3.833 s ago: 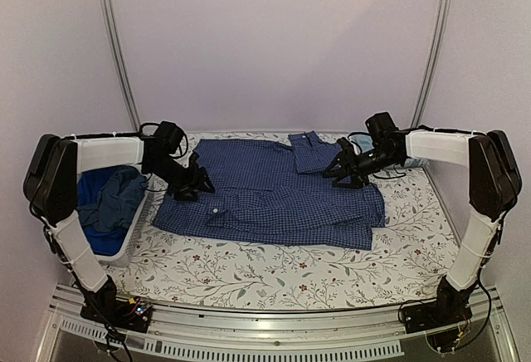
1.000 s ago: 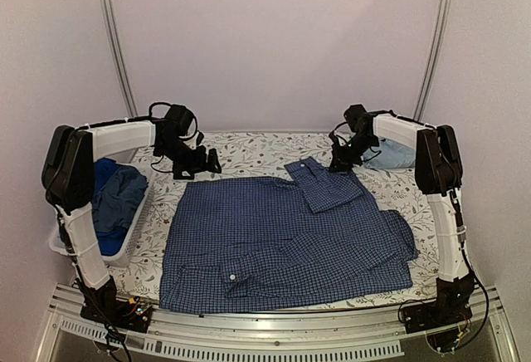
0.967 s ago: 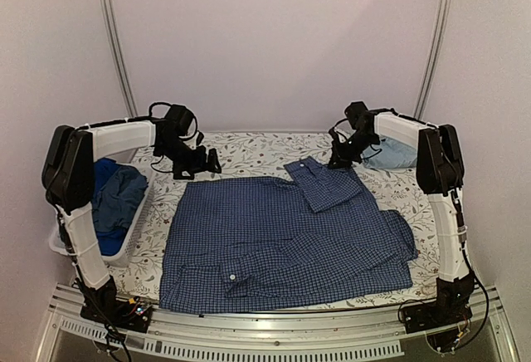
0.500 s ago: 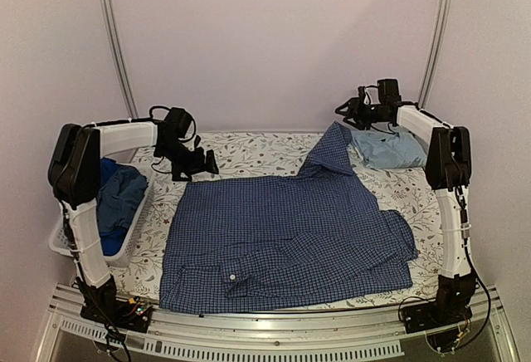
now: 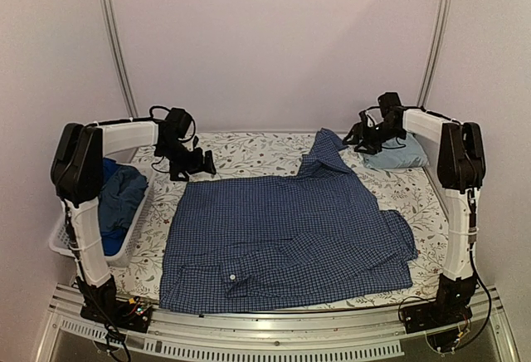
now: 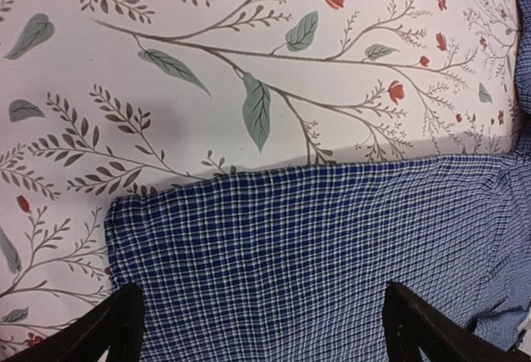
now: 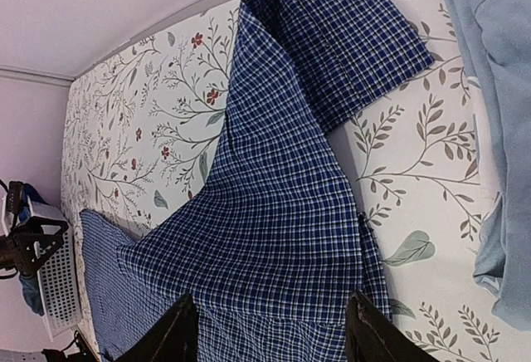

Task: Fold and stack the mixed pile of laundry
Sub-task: Pick up the 1/3-folded shirt from the center of the board.

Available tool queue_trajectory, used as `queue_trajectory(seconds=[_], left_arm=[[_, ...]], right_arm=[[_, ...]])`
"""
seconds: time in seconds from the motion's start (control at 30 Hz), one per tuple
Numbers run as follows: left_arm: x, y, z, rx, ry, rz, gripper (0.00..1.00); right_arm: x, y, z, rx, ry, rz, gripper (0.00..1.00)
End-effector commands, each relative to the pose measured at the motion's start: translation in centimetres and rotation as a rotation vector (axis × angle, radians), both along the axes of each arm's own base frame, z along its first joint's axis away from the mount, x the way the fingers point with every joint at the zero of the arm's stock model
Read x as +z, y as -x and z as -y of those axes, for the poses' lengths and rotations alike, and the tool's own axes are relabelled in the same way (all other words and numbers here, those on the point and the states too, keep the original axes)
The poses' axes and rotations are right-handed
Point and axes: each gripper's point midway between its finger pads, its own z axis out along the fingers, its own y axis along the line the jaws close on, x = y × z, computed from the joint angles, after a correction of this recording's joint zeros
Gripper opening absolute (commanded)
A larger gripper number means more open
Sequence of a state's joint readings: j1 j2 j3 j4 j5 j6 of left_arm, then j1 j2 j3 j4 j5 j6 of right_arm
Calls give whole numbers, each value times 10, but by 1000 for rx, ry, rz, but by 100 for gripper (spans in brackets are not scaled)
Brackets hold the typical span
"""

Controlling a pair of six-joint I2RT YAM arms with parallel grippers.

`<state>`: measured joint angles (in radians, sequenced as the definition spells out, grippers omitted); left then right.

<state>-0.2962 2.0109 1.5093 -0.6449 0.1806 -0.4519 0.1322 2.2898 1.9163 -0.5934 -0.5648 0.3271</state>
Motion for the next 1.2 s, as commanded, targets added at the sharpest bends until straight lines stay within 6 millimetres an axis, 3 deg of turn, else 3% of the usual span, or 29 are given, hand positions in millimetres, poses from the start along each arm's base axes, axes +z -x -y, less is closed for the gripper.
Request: queue_trajectory(seconds=[0.0,0.33,0.6,0.77,1.03,1.17], left_arm=[[-5,-11,-6,3,-33,1,100],[-22,-12,-18,47,-96,-62,96],[-30,-8,-41,145,-91,-117,93],[-28,-10,-38,138,-75,-110,94],[-23,-10,-41,136,-49,-97,94],[-25,-12,-40,135,-35,-96,94]], right_arm=[[-1,24,4,85,136,16,59],[-40,39,-13,184,204,-35,57],[-65,32,-20,239,364,-5,59],[-62,33,-17,284,455,96,62],[-2,42,-9,351,520,428,71],[-14,45,-5,376,529,412,70]])
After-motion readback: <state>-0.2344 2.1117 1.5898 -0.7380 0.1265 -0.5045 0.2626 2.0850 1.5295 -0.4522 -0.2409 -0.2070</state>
